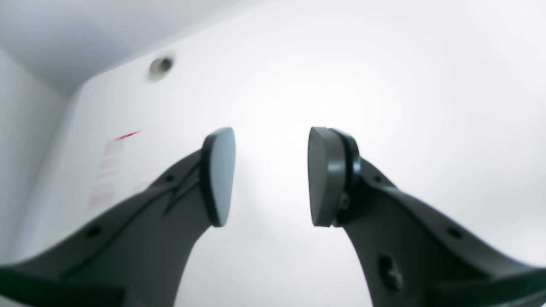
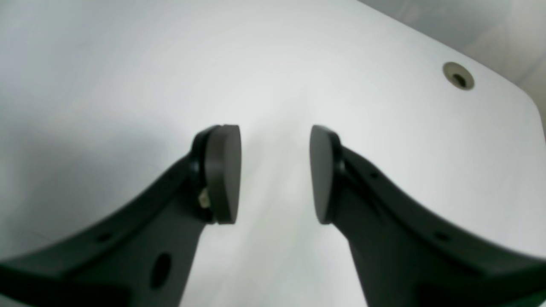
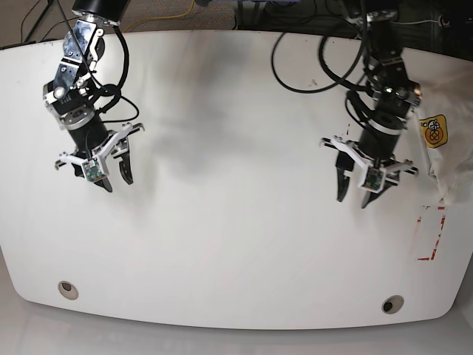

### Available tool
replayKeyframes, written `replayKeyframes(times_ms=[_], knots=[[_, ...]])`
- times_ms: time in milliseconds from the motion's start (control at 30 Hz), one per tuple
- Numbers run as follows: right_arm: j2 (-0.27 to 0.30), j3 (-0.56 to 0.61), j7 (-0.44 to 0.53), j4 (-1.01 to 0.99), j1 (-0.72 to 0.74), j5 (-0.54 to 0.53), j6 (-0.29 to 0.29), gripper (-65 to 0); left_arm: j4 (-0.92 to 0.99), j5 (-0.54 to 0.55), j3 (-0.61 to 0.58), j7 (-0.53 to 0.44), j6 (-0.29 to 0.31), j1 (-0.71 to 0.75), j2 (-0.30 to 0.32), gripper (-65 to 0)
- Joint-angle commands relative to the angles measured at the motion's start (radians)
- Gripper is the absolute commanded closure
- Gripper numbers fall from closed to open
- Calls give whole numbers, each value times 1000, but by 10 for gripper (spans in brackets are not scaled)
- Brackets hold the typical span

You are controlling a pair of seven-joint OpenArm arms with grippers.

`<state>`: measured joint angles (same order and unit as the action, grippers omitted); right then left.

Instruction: Layout the t-shirt on the table in an organized manner, then fold the t-shirt properly

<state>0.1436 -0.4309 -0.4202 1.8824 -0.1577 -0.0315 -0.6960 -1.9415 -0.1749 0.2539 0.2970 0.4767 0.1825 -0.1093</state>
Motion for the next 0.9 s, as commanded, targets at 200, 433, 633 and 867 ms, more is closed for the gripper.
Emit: replayKeyframes(times_ms=[200,433,633,867], knots=[[-29,-7,223,-8,-138,38,-2,-247,-17,-50,-101,-332,-183,213,-48,-257],[-32,-7,317,-2,-305,-8,-2,-247,-20,-50,-144,-439,-267,404,-20,-257],[-43,-7,387,21,-469,-72,19,-247,-22,-44,-140,-528,-287,575,3,-257],[-46,-7,412,65,-636,-140,23,-246,-22,-42,-141,-632,-319,760,49,-257]])
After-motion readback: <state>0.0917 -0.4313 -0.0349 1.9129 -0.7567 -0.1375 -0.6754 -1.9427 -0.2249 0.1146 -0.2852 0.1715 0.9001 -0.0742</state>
